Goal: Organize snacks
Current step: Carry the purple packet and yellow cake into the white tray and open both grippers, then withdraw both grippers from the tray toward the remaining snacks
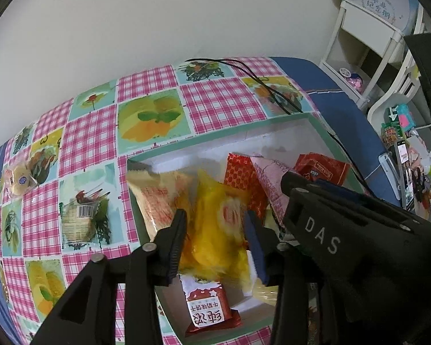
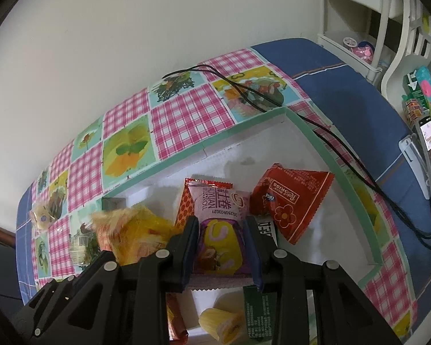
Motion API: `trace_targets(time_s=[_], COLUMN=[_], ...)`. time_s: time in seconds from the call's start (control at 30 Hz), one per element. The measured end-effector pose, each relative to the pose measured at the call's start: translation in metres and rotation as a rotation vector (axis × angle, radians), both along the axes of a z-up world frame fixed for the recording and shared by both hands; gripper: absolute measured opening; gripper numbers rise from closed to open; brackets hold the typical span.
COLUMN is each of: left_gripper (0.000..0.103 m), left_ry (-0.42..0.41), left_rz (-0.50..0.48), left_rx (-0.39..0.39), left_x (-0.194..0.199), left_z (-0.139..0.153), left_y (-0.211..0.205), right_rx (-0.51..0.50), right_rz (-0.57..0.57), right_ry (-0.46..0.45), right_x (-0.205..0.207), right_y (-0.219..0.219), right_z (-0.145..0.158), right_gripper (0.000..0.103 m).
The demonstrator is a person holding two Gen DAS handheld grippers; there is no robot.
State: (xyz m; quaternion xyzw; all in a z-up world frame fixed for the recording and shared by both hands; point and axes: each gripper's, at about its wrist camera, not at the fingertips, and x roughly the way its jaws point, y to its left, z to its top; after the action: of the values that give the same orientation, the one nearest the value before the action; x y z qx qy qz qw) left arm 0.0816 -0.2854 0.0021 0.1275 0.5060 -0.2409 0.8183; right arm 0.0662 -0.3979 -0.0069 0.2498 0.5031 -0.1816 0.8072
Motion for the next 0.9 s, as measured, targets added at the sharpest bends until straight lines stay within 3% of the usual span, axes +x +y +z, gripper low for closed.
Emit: trace_targets(time_s=[0.5, 0.9], left_gripper=[0.045, 0.045], left_ry=[-0.005, -0.013], left_rz=[0.040, 0.193], left_rx=[-0.021, -0.046], left_x=[0.007, 0.028], left_z=[0.014, 0.020], left_y=[0.013, 0.051], right_rx=[-0.003, -0.001], right_rz=[-0.004, 0.011], right_ry=[-0.020, 0.000], right_x=[-0.002, -0.001], right_y=[0.000, 0.003], right_z=[0.013, 0.011], right_gripper=[0.040, 0.040])
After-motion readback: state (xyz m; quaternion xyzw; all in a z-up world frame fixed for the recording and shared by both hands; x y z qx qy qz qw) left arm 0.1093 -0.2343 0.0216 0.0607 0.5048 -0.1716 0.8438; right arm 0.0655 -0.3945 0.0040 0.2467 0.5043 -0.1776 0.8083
